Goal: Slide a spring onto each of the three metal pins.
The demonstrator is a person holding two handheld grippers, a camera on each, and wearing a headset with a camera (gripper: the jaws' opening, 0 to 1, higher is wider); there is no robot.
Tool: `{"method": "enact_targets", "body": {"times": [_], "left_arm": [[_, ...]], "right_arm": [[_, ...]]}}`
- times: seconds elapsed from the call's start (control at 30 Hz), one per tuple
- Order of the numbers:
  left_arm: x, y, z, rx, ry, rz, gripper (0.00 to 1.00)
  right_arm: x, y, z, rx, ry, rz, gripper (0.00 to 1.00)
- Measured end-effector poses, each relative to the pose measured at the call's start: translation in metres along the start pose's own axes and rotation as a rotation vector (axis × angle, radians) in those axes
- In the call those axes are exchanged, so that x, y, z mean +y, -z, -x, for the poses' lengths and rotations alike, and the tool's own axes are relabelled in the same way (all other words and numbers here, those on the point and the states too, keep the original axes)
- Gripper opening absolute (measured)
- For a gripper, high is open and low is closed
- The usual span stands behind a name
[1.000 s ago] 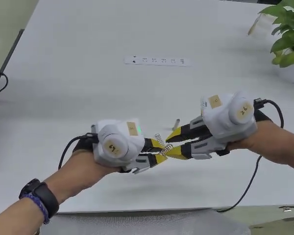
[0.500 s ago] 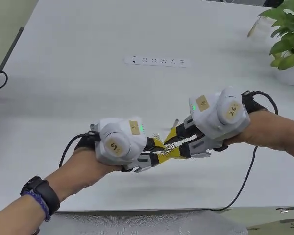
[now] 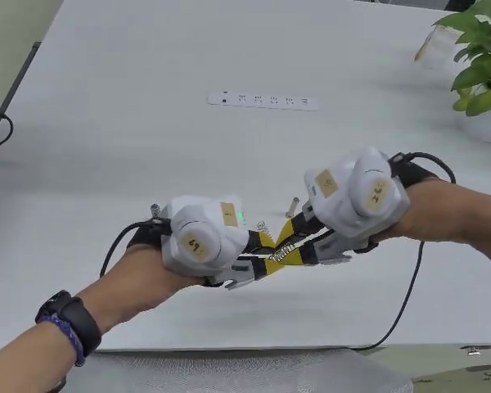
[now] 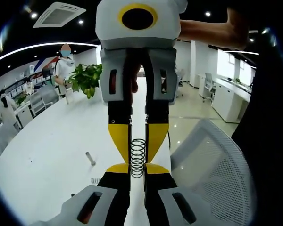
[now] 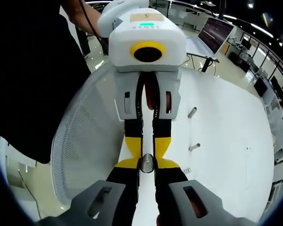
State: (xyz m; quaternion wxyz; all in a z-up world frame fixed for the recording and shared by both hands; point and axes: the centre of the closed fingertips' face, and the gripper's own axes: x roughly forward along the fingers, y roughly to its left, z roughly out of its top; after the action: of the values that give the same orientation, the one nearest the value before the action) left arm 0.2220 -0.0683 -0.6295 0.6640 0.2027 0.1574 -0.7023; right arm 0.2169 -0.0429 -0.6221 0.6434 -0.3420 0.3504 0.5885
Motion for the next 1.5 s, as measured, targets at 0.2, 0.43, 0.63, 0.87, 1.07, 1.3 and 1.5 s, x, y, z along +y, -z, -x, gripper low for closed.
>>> {"method": "enact_targets", "body": {"times": [0.2, 0.43, 0.63, 0.87, 1.07, 1.3, 1.5], "left_arm": [[-0.001, 0.001, -0.001, 0.003, 0.009, -0.001, 0.02], [-0.001, 0.004, -0.003, 0.005, 0.017, 0.019, 0.03], [0.000, 0.006, -0.003, 0.010, 0.016, 0.034, 0.03], [-0.003, 0.012, 0.000, 0.016, 0.018, 0.061, 0.13], [0.003, 0.020, 0.007, 0.022, -0.013, 0.086, 0.19], [0.011, 0.024, 0.017, 0.017, -0.049, 0.119, 0.21], [0.017, 0.027, 0.026, 0.004, -0.076, 0.146, 0.26]], "right_arm": [[0.001, 0.002, -0.001, 0.021, -0.009, 0.032, 0.09], [0.000, 0.003, -0.004, 0.017, -0.009, 0.018, 0.08], [-0.001, 0.003, -0.006, 0.017, -0.006, 0.007, 0.08], [-0.005, 0.001, -0.007, -0.002, 0.008, -0.015, 0.08], [-0.006, 0.003, -0.008, 0.002, 0.007, -0.024, 0.08], [-0.007, 0.010, -0.007, 0.009, 0.012, -0.042, 0.08], [-0.008, 0.014, -0.007, 0.009, 0.018, -0.054, 0.08]]}}
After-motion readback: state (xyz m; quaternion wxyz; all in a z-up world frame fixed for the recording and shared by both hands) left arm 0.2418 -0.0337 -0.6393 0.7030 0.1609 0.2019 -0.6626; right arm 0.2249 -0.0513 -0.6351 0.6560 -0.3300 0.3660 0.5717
